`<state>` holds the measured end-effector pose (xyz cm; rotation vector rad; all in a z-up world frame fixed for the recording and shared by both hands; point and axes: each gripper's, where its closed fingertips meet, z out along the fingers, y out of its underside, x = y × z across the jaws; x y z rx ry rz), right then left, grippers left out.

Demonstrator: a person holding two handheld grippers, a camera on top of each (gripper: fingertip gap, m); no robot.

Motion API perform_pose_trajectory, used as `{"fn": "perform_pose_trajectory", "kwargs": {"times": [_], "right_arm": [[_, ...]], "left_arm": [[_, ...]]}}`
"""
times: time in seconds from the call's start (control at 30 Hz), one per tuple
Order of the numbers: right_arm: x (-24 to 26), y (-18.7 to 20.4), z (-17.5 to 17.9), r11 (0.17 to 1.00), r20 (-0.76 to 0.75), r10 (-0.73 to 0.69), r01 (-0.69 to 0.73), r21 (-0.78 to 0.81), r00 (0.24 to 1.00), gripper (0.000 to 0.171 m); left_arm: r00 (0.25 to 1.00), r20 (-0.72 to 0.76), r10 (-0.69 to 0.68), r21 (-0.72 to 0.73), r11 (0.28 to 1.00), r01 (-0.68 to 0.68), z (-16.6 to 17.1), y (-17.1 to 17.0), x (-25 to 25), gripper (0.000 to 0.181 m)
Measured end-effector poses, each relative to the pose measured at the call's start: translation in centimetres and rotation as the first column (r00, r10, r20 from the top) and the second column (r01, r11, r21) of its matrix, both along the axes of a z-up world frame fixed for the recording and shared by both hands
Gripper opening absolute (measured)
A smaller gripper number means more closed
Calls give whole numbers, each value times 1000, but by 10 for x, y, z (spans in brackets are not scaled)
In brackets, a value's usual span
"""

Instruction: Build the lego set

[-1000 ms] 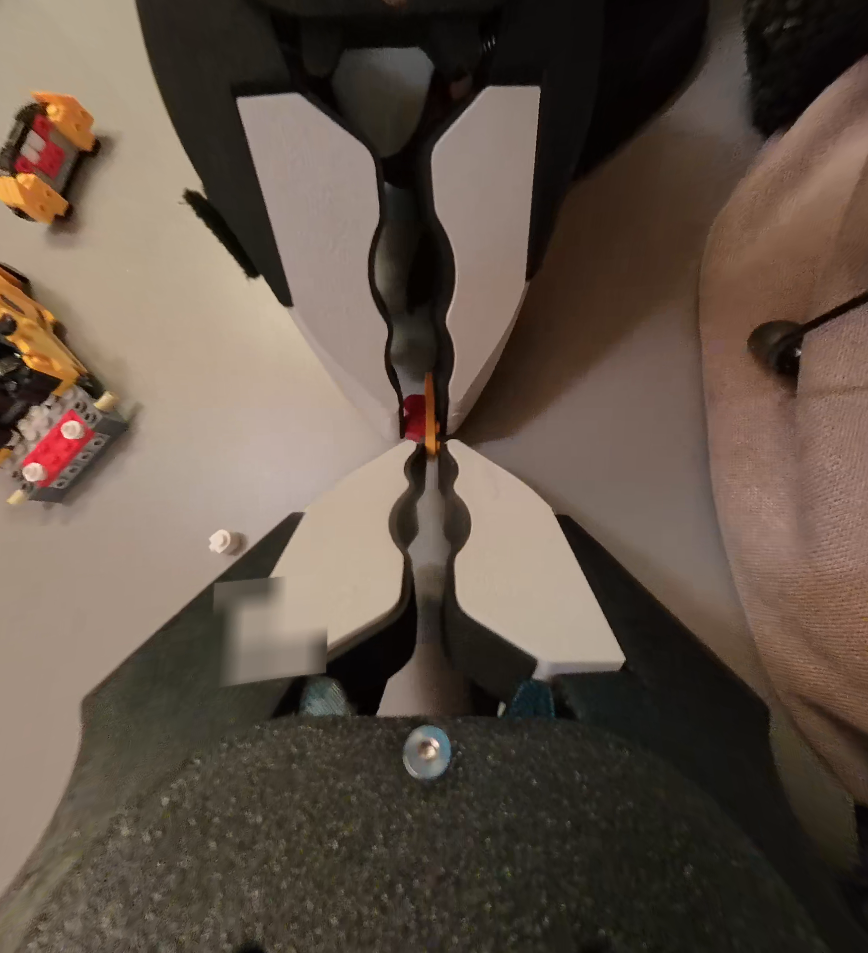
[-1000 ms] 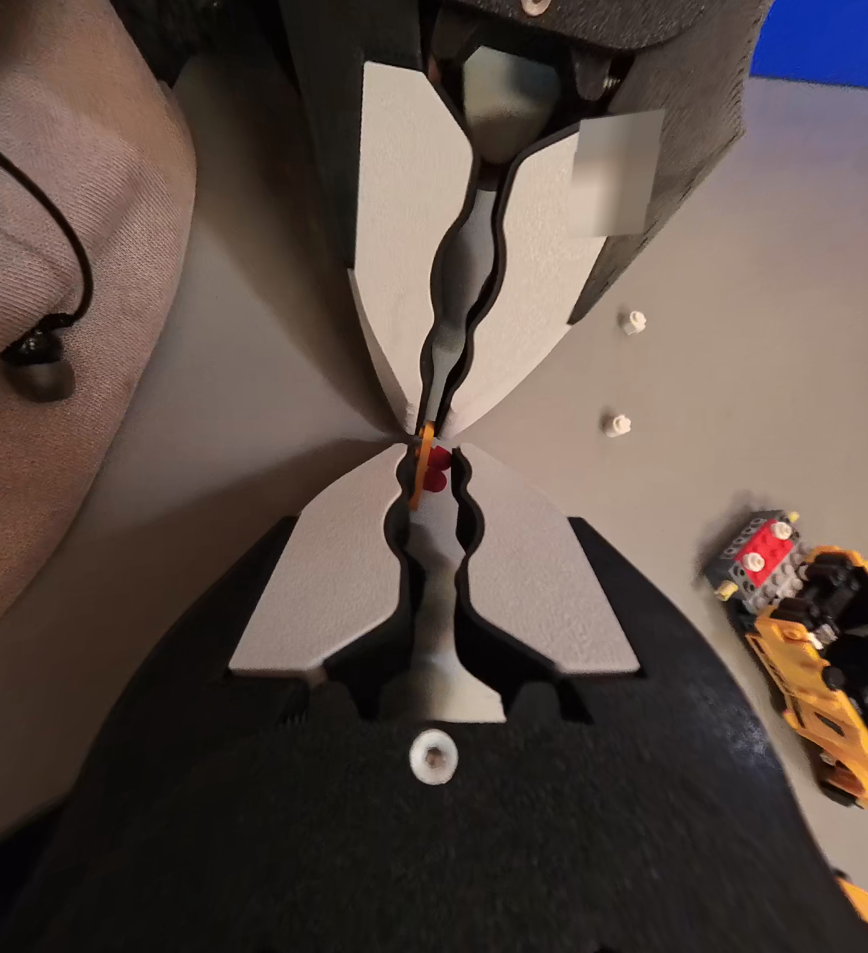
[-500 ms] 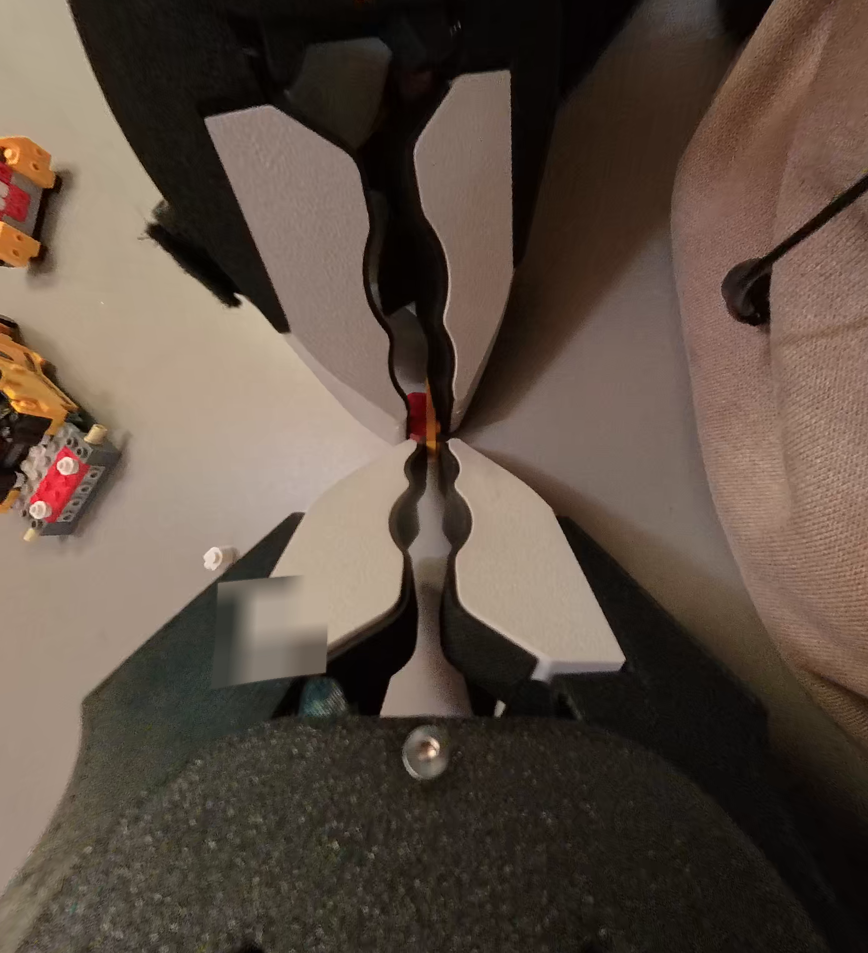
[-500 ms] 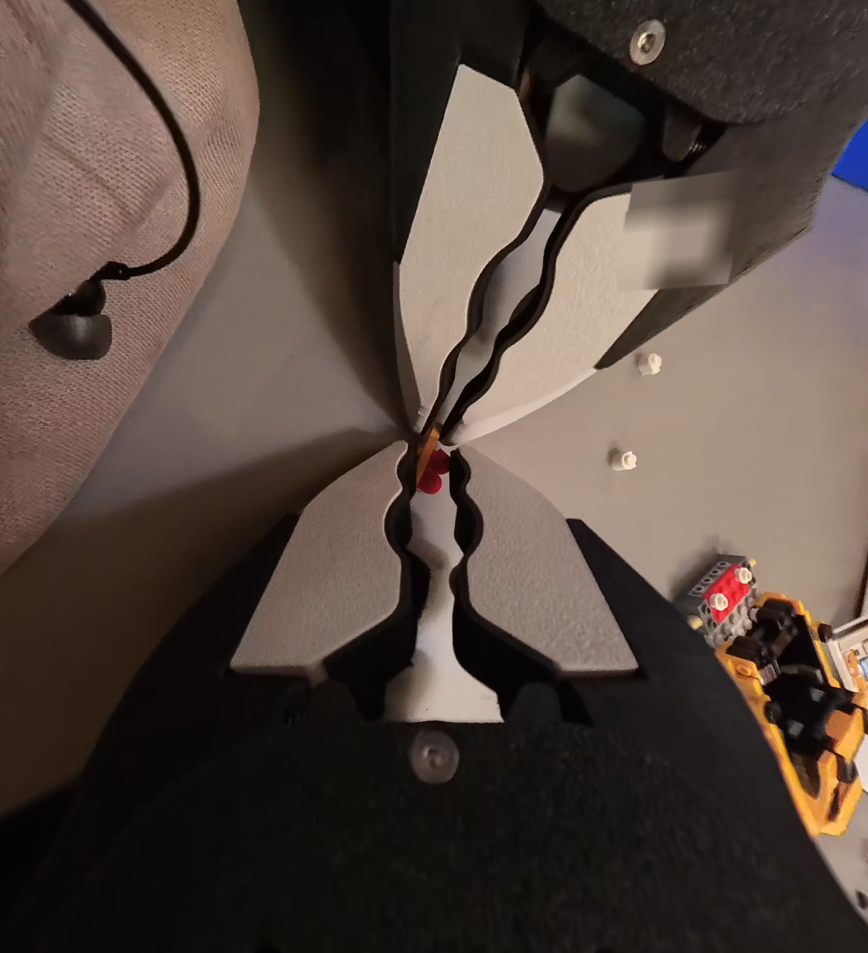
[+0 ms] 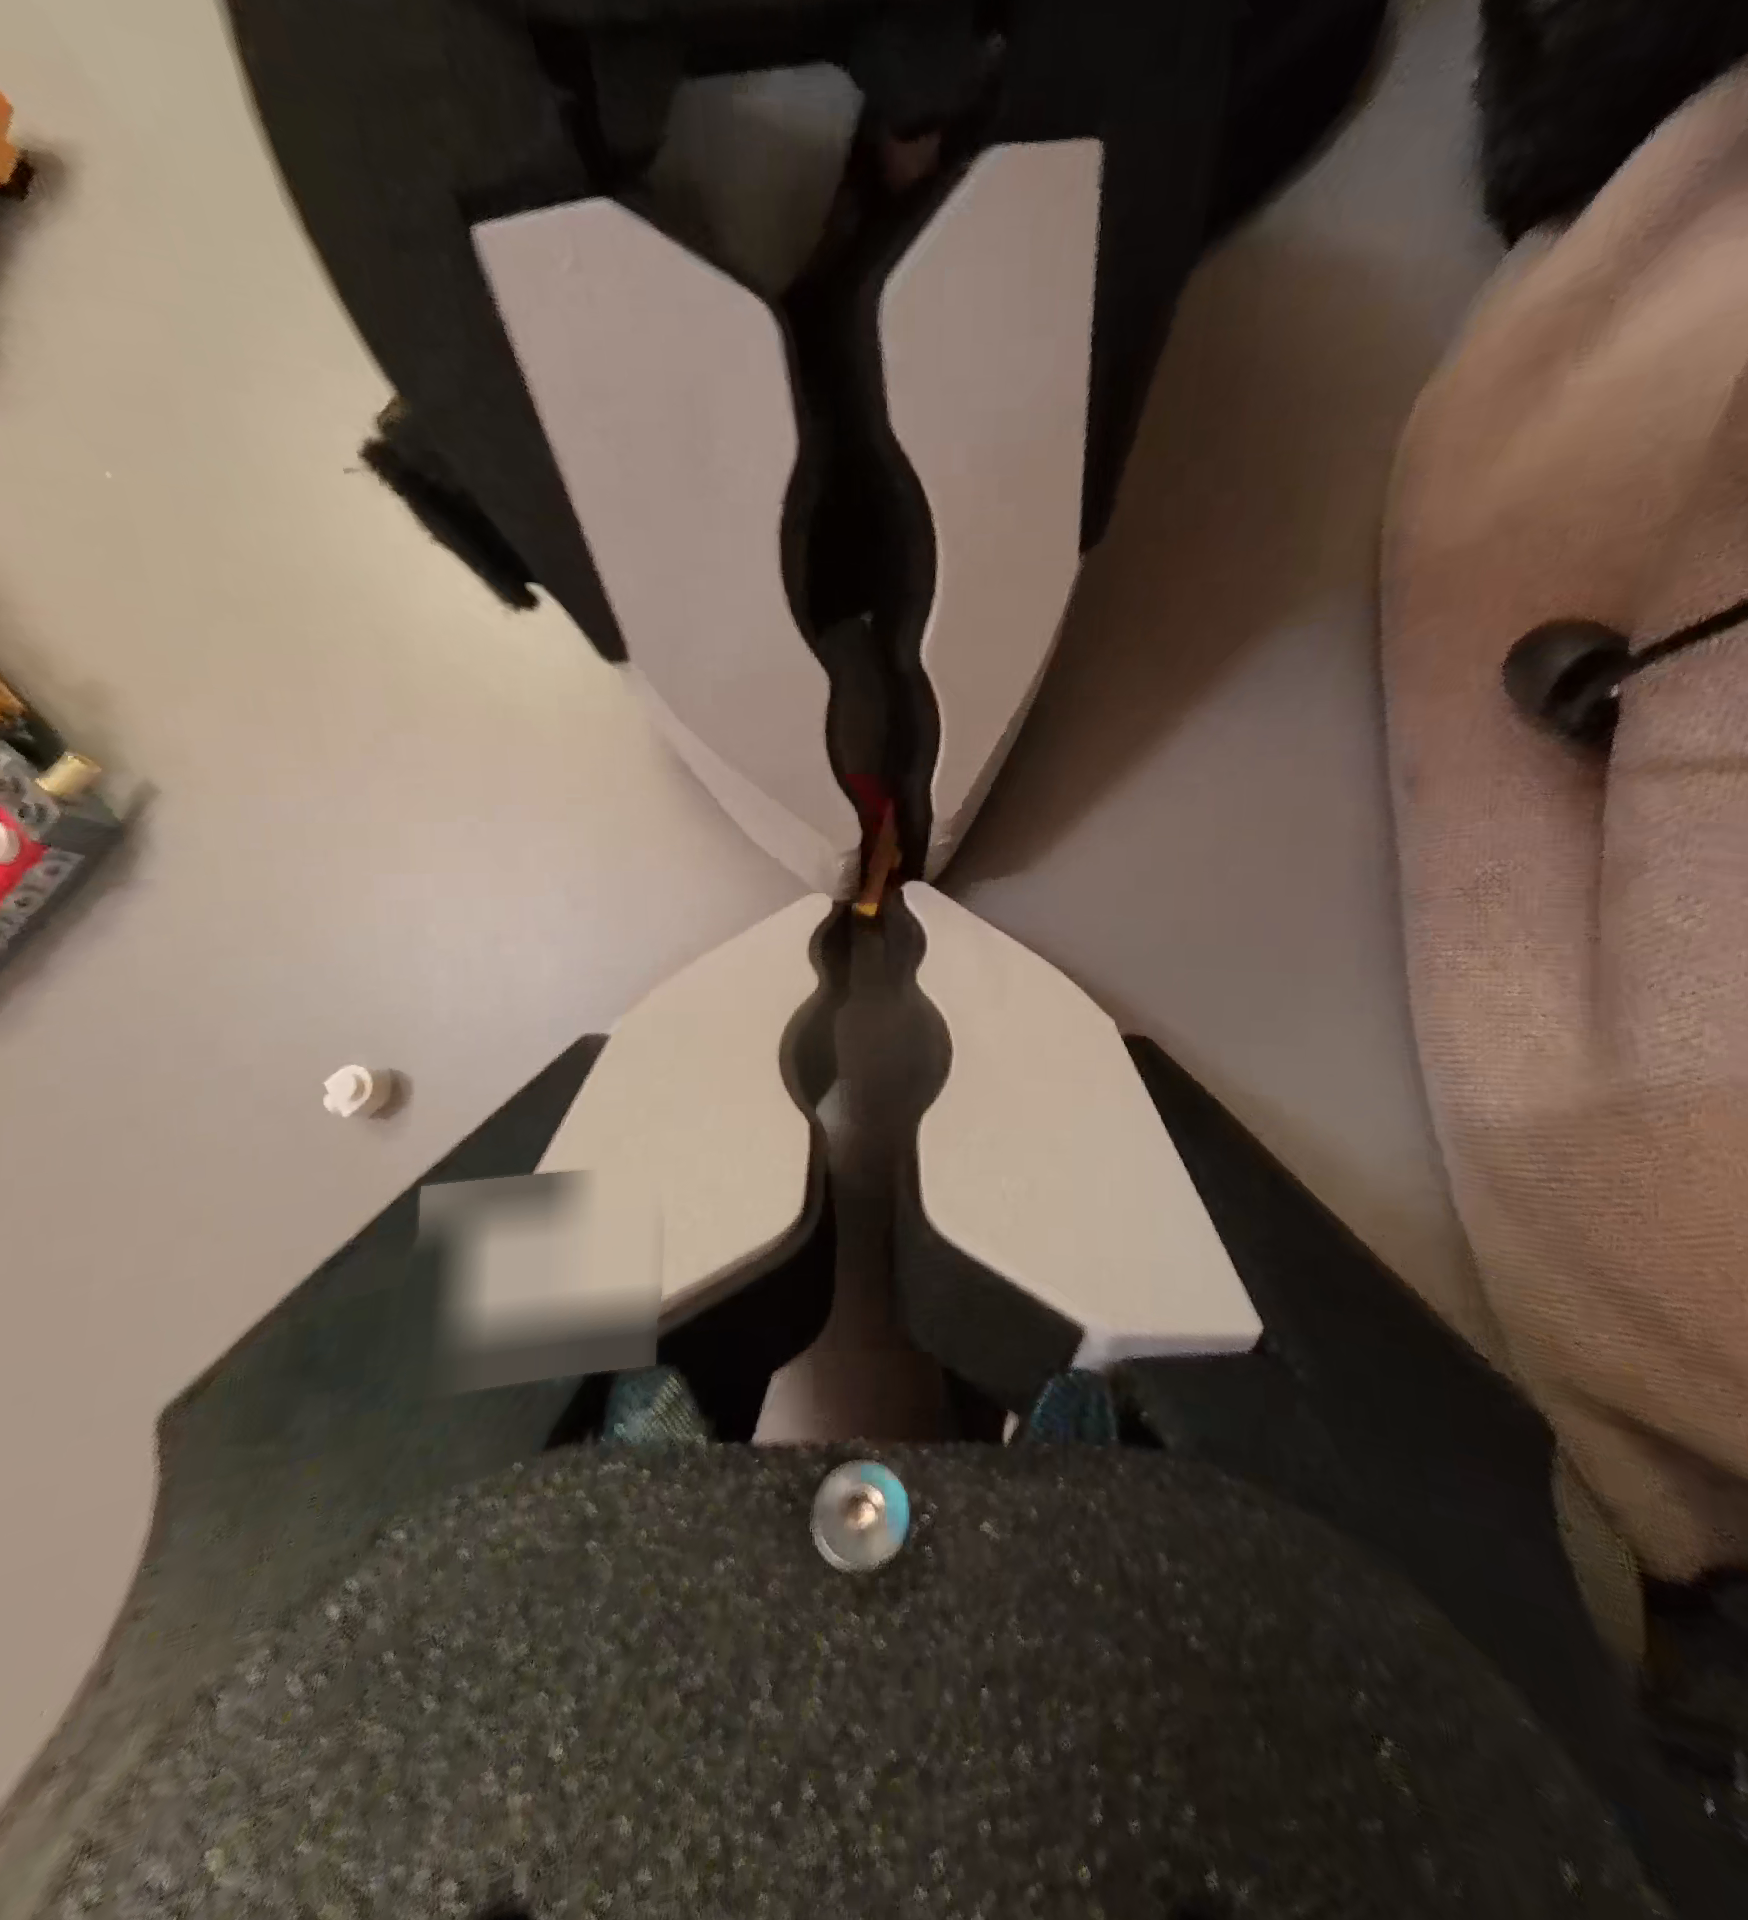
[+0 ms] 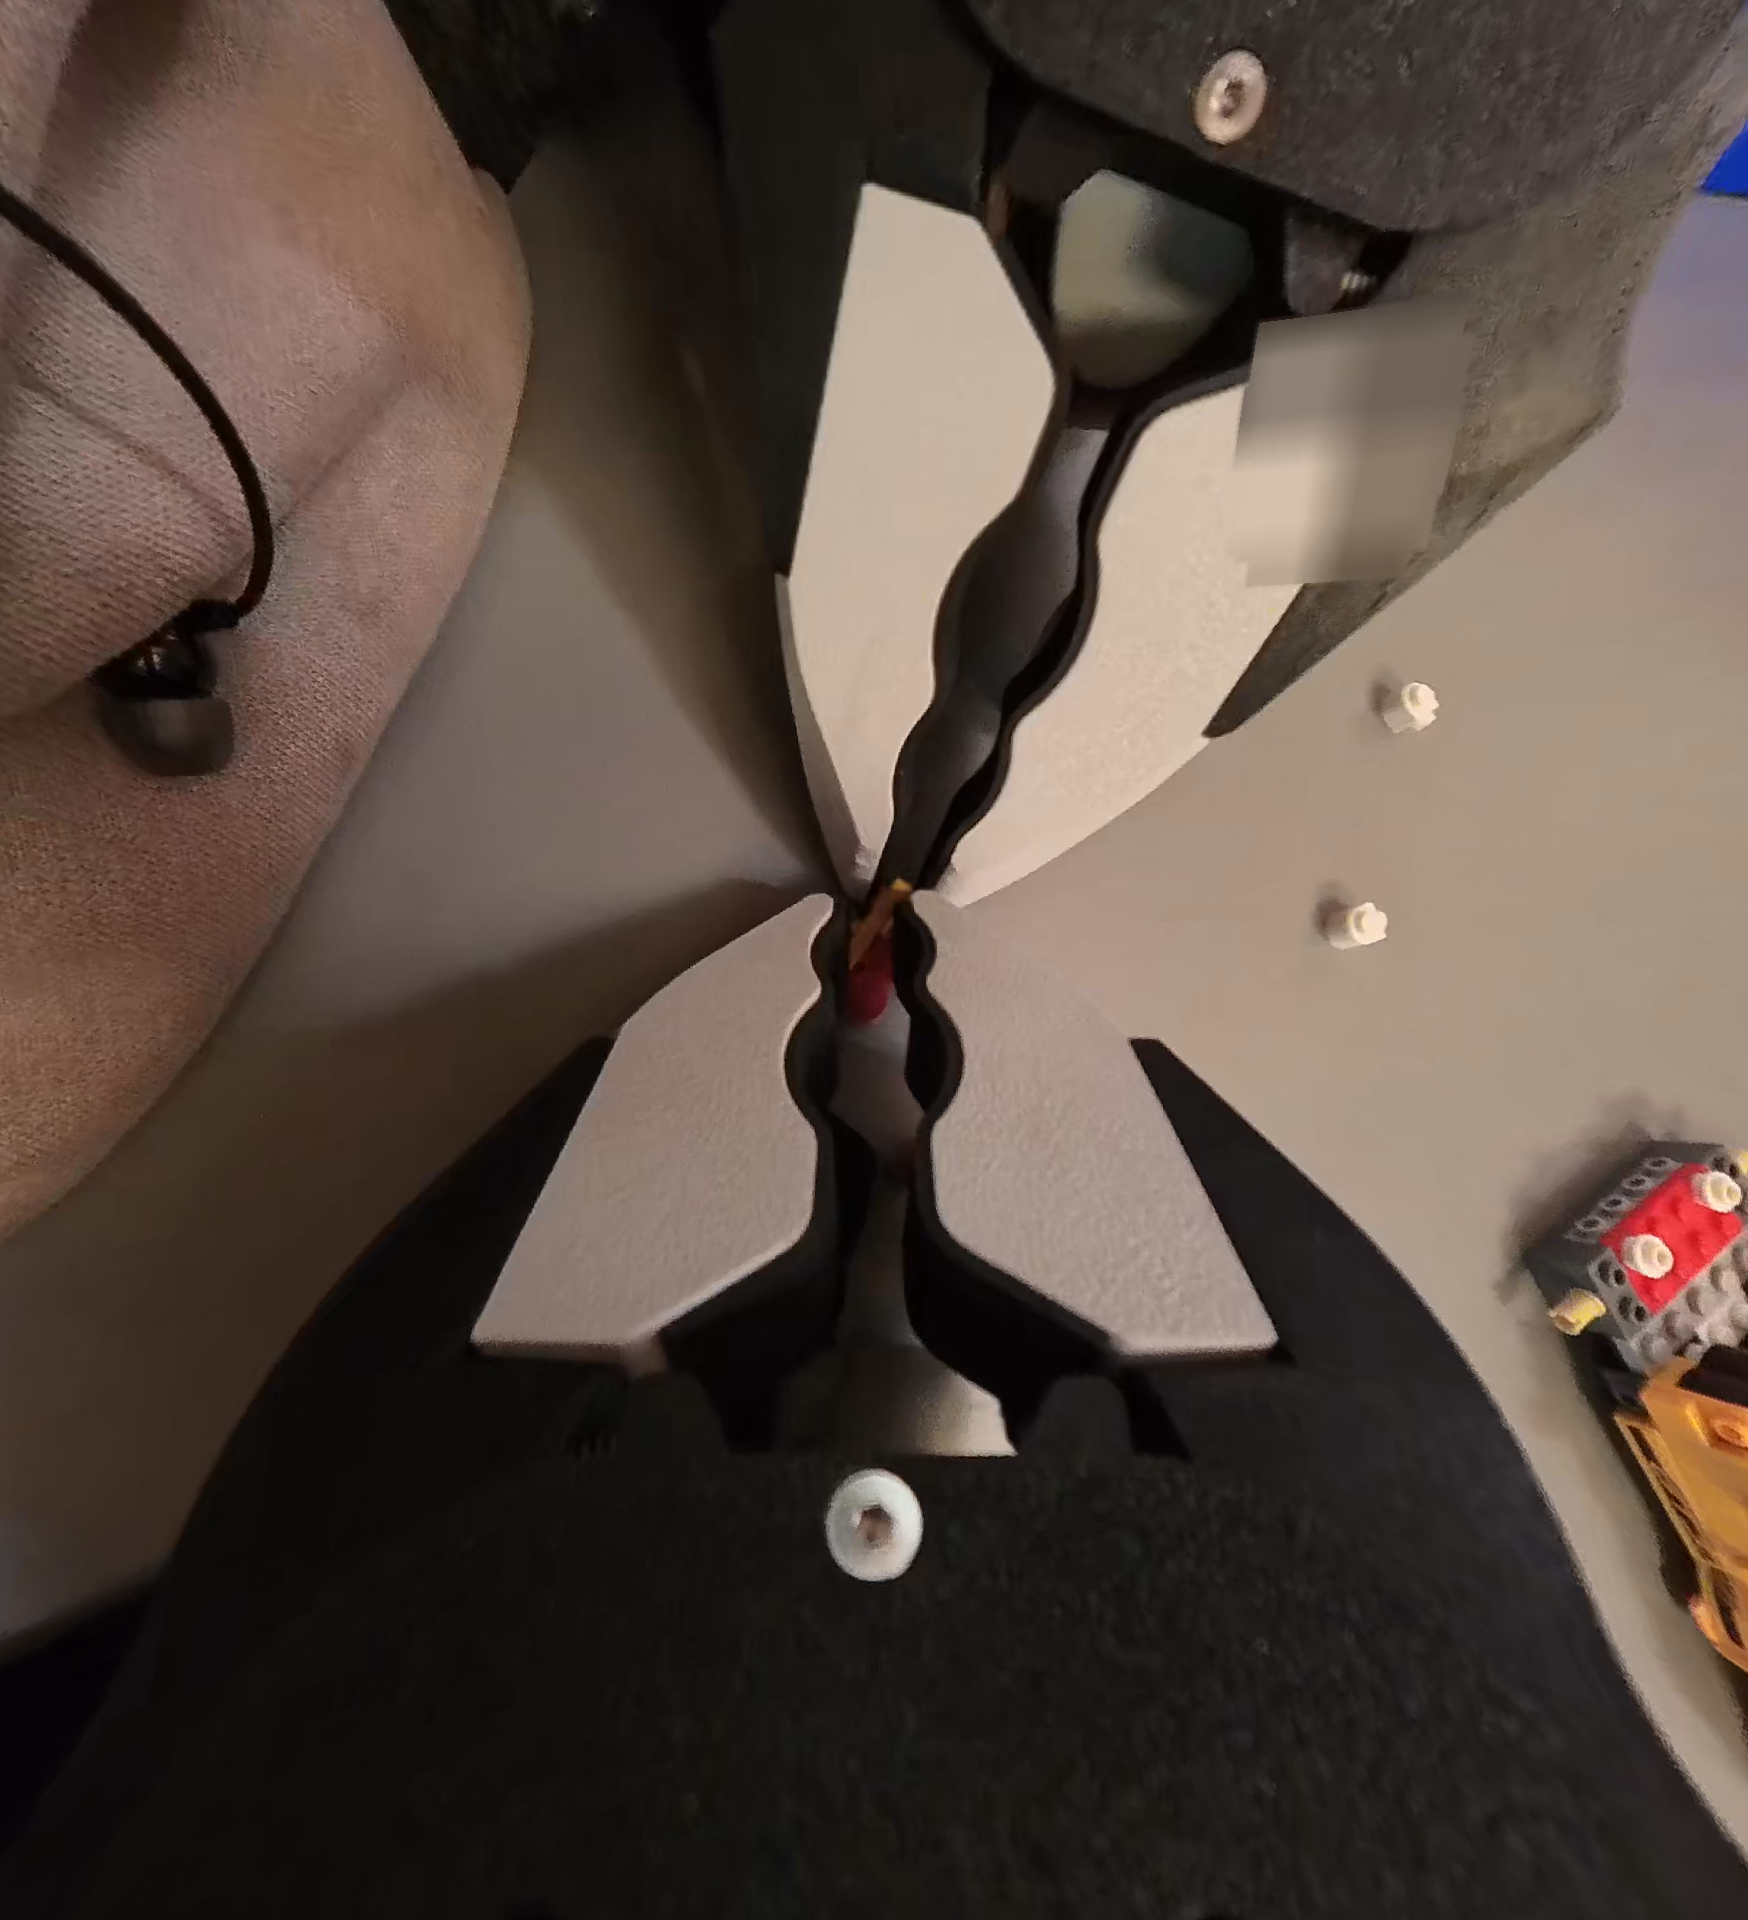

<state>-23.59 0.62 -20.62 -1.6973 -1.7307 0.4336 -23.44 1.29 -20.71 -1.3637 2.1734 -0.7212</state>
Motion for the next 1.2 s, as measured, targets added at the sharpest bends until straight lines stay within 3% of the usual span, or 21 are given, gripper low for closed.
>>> {"fn": "perform_pose_trajectory", "kwargs": {"times": [0.37,0.57,0.7,0.93,1.2], "right_arm": [[13,11,11,992,-41,-124,123,-28,991,22],[19,15,11,951,-19,-301,298,-81,954,27],[25,30,10,908,-5,-417,417,45,909,27],[23,35,6,901,88,-408,385,199,909,18],[22,40,12,897,52,-385,360,257,921,13]], "left_arm": [[999,45,5,60,998,-8,0,5,5,6],[994,91,57,153,986,-71,6,17,10,5],[991,94,98,227,967,-117,10,25,12,5],[992,73,102,292,949,-119,13,24,15,6],[987,121,104,297,945,-136,20,23,16,5]]}}
